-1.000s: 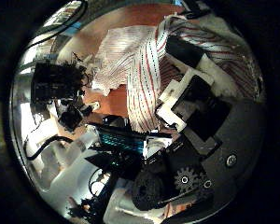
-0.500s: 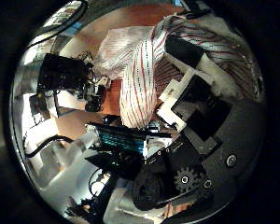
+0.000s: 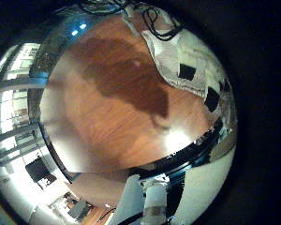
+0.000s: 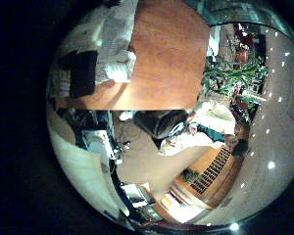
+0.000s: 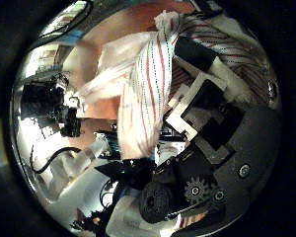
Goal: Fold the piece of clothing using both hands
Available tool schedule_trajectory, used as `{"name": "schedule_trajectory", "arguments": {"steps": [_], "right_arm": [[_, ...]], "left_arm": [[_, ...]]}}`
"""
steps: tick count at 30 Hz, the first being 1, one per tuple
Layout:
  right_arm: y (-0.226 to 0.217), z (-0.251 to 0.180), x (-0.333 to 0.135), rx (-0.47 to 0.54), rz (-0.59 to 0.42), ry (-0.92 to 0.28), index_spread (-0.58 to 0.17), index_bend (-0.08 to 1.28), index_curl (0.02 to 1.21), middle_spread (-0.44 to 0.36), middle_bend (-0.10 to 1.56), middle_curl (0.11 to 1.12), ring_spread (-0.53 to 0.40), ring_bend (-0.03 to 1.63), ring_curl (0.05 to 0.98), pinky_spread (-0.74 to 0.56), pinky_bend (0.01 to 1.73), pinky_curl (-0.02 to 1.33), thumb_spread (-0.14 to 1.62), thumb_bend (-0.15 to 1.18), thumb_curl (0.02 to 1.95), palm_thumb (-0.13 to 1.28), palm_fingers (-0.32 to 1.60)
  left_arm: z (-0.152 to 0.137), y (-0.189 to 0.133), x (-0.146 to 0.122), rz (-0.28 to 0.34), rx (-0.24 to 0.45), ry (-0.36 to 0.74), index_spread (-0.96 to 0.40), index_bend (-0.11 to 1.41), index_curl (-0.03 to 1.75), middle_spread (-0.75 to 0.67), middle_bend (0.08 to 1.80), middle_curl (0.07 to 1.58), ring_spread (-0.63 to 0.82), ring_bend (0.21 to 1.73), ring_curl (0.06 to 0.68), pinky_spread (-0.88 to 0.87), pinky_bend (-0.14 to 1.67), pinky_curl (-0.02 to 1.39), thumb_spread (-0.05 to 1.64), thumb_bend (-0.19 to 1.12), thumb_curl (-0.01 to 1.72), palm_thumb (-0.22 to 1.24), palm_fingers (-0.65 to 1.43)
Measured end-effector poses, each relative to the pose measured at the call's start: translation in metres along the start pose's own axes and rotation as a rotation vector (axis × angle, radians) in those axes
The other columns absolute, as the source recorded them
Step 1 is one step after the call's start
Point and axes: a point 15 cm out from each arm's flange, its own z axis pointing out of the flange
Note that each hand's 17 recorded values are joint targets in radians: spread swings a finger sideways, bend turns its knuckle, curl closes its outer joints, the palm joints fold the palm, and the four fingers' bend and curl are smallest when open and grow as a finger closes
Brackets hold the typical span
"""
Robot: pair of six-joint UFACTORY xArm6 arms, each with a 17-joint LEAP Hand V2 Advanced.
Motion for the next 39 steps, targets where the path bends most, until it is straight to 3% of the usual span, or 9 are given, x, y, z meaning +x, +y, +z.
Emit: {"name": "schedule_trajectory", "arguments": {"steps": [12, 15, 18, 21, 24, 29, 35, 37, 39], "right_arm": [[0.005, -0.013, -0.011, -0.006, -0.013, -0.025, -0.289, 1.02, 0.93, -0.144, 1.26, 0.83, -0.243, 1.29, 0.821, -0.23, 1.16, 1.03, 1.09, -0.01, 0.73, 0.92, 1.08], [0.003, -0.011, -0.013, -0.013, -0.012, -0.035, -0.290, 1.02, 0.93, -0.144, 1.26, 0.83, -0.243, 1.29, 0.821, -0.23, 1.16, 1.03, 1.09, -0.01, 0.73, 0.92, 1.08], [0.003, -0.010, -0.016, -0.017, -0.012, -0.045, -0.290, 1.02, 0.93, -0.144, 1.26, 0.82, -0.243, 1.29, 0.821, -0.23, 1.15, 1.03, 1.09, -0.01, 0.73, 0.92, 1.08], [0.002, -0.010, -0.016, -0.016, -0.009, -0.047, -0.290, 1.02, 0.93, -0.144, 1.26, 0.82, -0.243, 1.28, 0.822, -0.23, 1.15, 1.03, 1.09, -0.01, 0.73, 0.92, 1.08], [0.002, -0.010, -0.017, -0.017, -0.011, -0.046, -0.290, 1.02, 0.93, -0.144, 1.26, 0.82, -0.243, 1.28, 0.822, -0.23, 1.15, 1.03, 1.09, -0.01, 0.72, 0.92, 1.08], [0.003, -0.011, -0.018, -0.015, -0.011, -0.046, -0.291, 1.01, 0.93, -0.144, 1.26, 0.82, -0.243, 1.28, 0.823, -0.23, 1.15, 1.03, 1.09, -0.01, 0.72, 0.92, 1.08], [0.005, -0.012, -0.018, -0.016, -0.010, -0.046, -0.291, 1.01, 0.93, -0.144, 1.26, 0.82, -0.244, 1.28, 0.823, -0.23, 1.15, 1.04, 1.09, -0.01, 0.73, 0.91, 1.09], [0.005, -0.011, -0.018, -0.018, -0.010, -0.046, -0.291, 1.01, 0.93, -0.144, 1.26, 0.82, -0.244, 1.28, 0.824, -0.23, 1.15, 1.04, 1.09, -0.01, 0.73, 0.91, 1.09], [0.005, -0.011, -0.018, -0.018, -0.012, -0.046, -0.291, 1.01, 0.93, -0.144, 1.26, 0.82, -0.244, 1.28, 0.824, -0.23, 1.15, 1.04, 1.09, -0.01, 0.73, 0.91, 1.09]], "left_arm": [[-0.037, 0.011, 0.011, 0.041, -0.027, 0.011, -0.66, 0.53, 0.98, -0.52, 1.00, 0.77, -0.47, 1.24, 0.504, -0.72, 0.84, 0.63, 1.49, 0.01, 0.26, 0.52, 1.06], [-0.033, 0.002, 0.021, 0.043, 0.002, 0.047, -0.65, 0.48, 0.99, -0.51, 0.98, 0.79, -0.48, 1.20, 0.506, -0.70, 0.80, 0.65, 1.42, -0.05, 0.24, 0.39, 0.84], [-0.007, 0.000, 0.027, 0.040, 0.005, 0.073, -0.59, 0.35, 0.98, -0.49, 0.95, 0.79, -0.46, 1.15, 0.500, -0.67, 0.79, 0.67, 1.27, -0.06, 0.23, 0.26, 0.60], [0.025, 0.004, 0.039, 0.044, -0.013, 0.084, -0.46, 0.23, 0.95, -0.41, 0.75, 0.75, -0.38, 1.11, 0.483, -0.59, 0.80, 0.69, 1.14, -0.04, 0.23, 0.20, 0.30], [0.042, -0.002, 0.047, 0.033, -0.005, 0.068, -0.32, 0.21, 0.91, -0.28, 0.56, 0.69, -0.22, 1.04, 0.456, -0.43, 0.78, 0.71, 1.05, -0.03, 0.25, 0.19, 0.10], [0.063, -0.026, 0.041, -0.010, 0.075, 0.037, -0.14, 0.19, 0.84, -0.13, 0.42, 0.59, -0.05, 0.98, 0.401, -0.22, 0.71, 0.69, 1.00, -0.02, 0.27, 0.22, 0.11], [0.085, -0.035, 0.045, -0.041, 0.102, 0.036, -0.01, 0.17, 0.74, -0.01, 0.35, 0.54, 0.04, 0.96, 0.371, -0.05, 0.68, 0.67, 0.99, -0.02, 0.29, 0.26, 0.13], [0.092, -0.035, 0.048, -0.046, 0.088, 0.040, 0.00, 0.16, 0.71, -0.03, 0.41, 0.54, 0.00, 0.99, 0.366, -0.05, 0.69, 0.67, 0.98, -0.02, 0.30, 0.28, 0.25], [0.094, -0.039, 0.050, -0.050, 0.079, 0.049, -0.03, 0.14, 0.67, -0.10, 0.49, 0.54, -0.11, 1.01, 0.348, -0.16, 0.75, 0.65, 0.99, -0.01, 0.30, 0.31, 0.46]]}}
